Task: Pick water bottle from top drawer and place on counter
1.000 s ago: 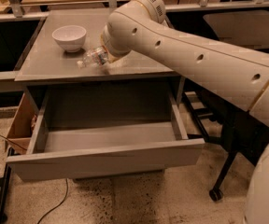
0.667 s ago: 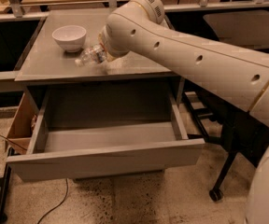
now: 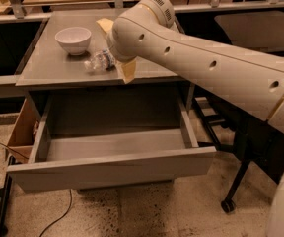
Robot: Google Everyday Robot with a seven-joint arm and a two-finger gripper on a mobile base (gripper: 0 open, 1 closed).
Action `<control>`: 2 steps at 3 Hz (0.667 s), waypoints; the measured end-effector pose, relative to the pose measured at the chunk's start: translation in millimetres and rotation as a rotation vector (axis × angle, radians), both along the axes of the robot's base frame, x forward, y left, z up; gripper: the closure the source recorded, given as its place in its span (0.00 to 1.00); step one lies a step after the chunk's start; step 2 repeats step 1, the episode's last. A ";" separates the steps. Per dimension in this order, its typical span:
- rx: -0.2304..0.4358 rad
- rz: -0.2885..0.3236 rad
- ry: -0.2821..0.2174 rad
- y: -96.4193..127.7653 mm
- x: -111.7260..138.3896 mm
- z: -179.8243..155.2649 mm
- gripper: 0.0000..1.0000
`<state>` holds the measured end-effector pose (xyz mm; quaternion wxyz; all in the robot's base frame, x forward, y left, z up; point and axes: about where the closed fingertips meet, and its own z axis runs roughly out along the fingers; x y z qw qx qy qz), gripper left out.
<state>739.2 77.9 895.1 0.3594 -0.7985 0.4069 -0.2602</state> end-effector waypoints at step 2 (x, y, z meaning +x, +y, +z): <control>0.000 0.000 0.000 0.0 0.0 0.0 0.00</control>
Offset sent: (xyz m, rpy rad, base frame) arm 0.0000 0.0000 0.0000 0.0000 0.0000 0.0000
